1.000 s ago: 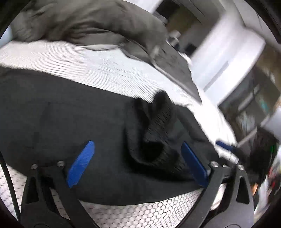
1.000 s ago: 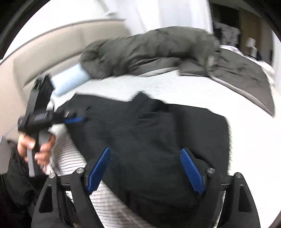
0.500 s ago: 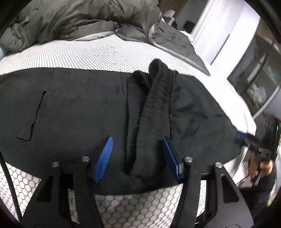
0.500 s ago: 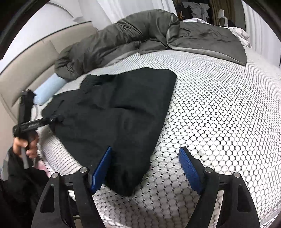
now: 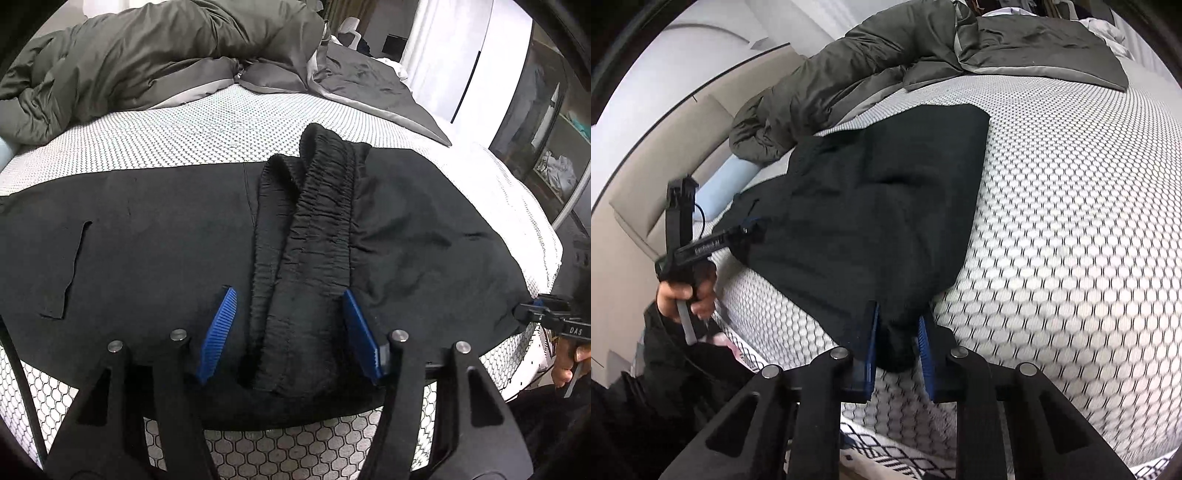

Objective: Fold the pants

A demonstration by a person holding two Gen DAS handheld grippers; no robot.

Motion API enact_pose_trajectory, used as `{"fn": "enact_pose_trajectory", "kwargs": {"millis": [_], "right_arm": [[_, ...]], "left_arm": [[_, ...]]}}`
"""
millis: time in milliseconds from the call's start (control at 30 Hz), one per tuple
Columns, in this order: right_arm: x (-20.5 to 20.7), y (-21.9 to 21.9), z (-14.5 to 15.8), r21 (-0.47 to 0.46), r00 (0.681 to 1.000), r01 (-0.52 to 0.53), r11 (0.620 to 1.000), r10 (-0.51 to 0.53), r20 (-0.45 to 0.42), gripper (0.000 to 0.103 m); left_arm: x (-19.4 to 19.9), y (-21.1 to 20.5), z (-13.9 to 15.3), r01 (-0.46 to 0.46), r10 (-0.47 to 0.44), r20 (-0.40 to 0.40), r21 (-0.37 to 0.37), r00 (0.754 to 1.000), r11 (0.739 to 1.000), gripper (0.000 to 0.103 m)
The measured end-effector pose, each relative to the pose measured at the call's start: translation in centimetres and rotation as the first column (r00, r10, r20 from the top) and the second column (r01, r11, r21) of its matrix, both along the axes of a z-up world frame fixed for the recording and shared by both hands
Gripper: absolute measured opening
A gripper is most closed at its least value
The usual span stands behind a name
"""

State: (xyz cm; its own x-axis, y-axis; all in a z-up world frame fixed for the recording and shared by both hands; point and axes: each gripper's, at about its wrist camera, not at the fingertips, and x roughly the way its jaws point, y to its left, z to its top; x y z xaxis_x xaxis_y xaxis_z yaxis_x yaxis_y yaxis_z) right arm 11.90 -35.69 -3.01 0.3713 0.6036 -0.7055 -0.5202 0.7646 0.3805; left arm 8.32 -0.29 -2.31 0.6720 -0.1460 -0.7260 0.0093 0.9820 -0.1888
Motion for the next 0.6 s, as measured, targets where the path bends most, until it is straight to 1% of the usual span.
{"fn": "enact_pose_trajectory", "kwargs": {"millis": [67, 133, 167, 200, 233, 267, 300, 333, 367, 433, 467, 500, 533, 600], "right_arm": [[-0.1, 0.0, 0.7, 0.009, 0.999, 0.013, 1.000, -0.013, 0.032, 0.023], [-0.1, -0.1, 1.4, 0.031, 0.998, 0.027, 0.999, -0.029, 0.064, 0.031], [0.1, -0.1, 1.6, 0.035, 0.997, 0.039, 0.999, -0.041, 0.071, 0.033], [0.4, 0.0, 1.7, 0.036, 0.995, 0.056, 0.998, -0.058, 0.078, 0.039], [0.7, 0.2, 1.6, 0.030, 0.993, 0.080, 0.996, -0.082, 0.088, 0.041], [0.8, 0.4, 1.7, 0.023, 0.991, 0.095, 0.995, -0.097, 0.095, 0.041], [1.2, 0.9, 1.8, 0.006, 0.988, 0.114, 0.994, -0.114, 0.105, 0.042], [1.2, 1.6, 1.9, -0.035, 0.981, 0.139, 0.990, -0.133, 0.139, 0.043], [1.2, 2.1, 2.1, -0.050, 0.977, 0.147, 0.988, -0.138, 0.163, 0.045], [1.1, 3.0, 2.3, -0.075, 0.971, 0.154, 0.985, -0.137, 0.195, 0.054], [1.0, 3.3, 2.3, -0.082, 0.972, 0.147, 0.986, -0.129, 0.198, 0.062], [0.9, 3.6, 2.3, -0.091, 0.972, 0.139, 0.986, -0.119, 0.202, 0.066], [0.8, 4.0, 2.2, -0.108, 0.973, 0.131, 0.985, -0.107, 0.205, 0.067], [0.5, 4.4, 1.8, -0.149, 0.976, 0.121, 0.981, -0.090, 0.199, 0.066]], "left_arm": [[0.0, 0.2, 0.0, 0.003, -0.003, 0.002, -0.002, 1.000, 1.000, 0.058], [0.0, 0.2, 0.0, 0.003, -0.003, 0.000, -0.005, 1.000, 1.000, 0.058], [0.0, 0.3, 0.1, 0.001, -0.001, 0.000, -0.010, 1.000, 1.000, 0.059], [0.0, 0.4, 0.1, -0.003, 0.003, -0.002, -0.013, 1.000, 1.000, 0.062], [0.0, 0.4, 0.1, -0.006, 0.006, -0.002, -0.015, 1.000, 1.000, 0.064], [0.0, 0.5, 0.2, -0.008, 0.008, -0.001, -0.018, 1.000, 1.000, 0.064], [0.0, 0.5, 0.2, -0.010, 0.010, -0.001, -0.022, 1.000, 1.000, 0.065], [0.0, 0.5, 0.3, -0.011, 0.011, 0.000, -0.026, 1.000, 1.000, 0.065], [-0.1, 0.3, 0.4, -0.009, 0.009, 0.004, -0.029, 1.000, 1.000, 0.066], [-0.4, 0.3, 0.7, -0.006, 0.007, 0.015, -0.031, 1.000, 1.000, 0.066], [-0.5, 0.2, 0.8, -0.002, 0.003, 0.020, -0.032, 1.000, 0.999, 0.066], [-0.6, 0.1, 0.9, 0.003, -0.002, 0.027, -0.034, 1.000, 0.999, 0.068], [-0.8, 0.1, 1.1, 0.009, -0.007, 0.033, -0.035, 0.999, 0.999, 0.070], [-0.9, -0.2, 1.1, 0.015, -0.014, 0.037, -0.024, 0.999, 1.000, 0.071]]}}
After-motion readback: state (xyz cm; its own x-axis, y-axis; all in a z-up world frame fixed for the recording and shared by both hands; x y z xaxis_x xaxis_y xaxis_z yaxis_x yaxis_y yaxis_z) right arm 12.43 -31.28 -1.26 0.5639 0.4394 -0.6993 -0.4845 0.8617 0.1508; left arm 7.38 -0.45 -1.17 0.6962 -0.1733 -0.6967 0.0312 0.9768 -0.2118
